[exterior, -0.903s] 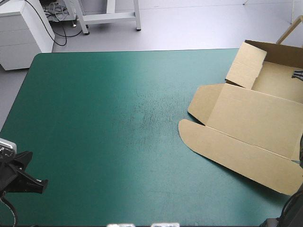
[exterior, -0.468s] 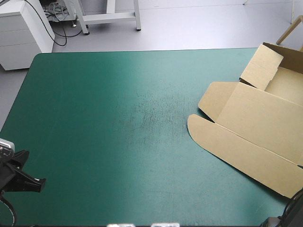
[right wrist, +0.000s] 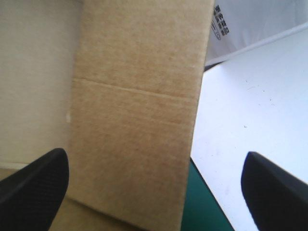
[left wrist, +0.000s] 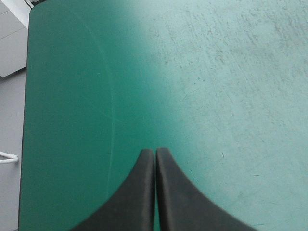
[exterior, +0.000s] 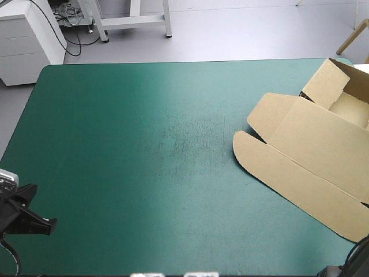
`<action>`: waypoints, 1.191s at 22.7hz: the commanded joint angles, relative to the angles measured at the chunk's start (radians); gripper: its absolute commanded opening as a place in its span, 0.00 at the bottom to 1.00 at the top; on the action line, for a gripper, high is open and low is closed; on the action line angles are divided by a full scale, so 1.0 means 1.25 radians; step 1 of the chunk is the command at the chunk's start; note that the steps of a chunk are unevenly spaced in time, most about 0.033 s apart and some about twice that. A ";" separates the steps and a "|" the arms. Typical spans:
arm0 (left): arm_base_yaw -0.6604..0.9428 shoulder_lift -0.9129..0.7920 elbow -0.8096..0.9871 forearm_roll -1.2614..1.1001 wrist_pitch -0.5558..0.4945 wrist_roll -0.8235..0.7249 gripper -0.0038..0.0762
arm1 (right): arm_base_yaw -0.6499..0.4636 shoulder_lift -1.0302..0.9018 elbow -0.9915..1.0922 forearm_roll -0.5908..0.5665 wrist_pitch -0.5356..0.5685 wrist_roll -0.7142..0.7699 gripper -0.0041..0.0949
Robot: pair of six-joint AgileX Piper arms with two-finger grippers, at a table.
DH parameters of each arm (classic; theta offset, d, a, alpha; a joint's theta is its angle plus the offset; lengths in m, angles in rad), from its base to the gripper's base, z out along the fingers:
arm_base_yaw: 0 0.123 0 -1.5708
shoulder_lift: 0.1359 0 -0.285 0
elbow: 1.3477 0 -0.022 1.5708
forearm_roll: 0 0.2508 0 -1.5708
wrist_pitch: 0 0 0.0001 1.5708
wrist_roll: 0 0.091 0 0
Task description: Fold the box
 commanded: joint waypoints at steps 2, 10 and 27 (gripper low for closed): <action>-0.002 0.007 -0.017 0.002 0.035 -0.008 0.04 | -0.004 -0.171 -0.024 0.192 -0.016 -0.092 0.88; -0.002 0.007 -0.017 0.002 0.034 -0.021 0.04 | 0.118 -0.327 0.025 0.286 -0.016 -0.142 0.40; -0.002 -0.220 0.164 -0.049 -0.219 -0.088 0.04 | 0.449 -0.994 0.772 0.286 -0.299 -0.265 0.02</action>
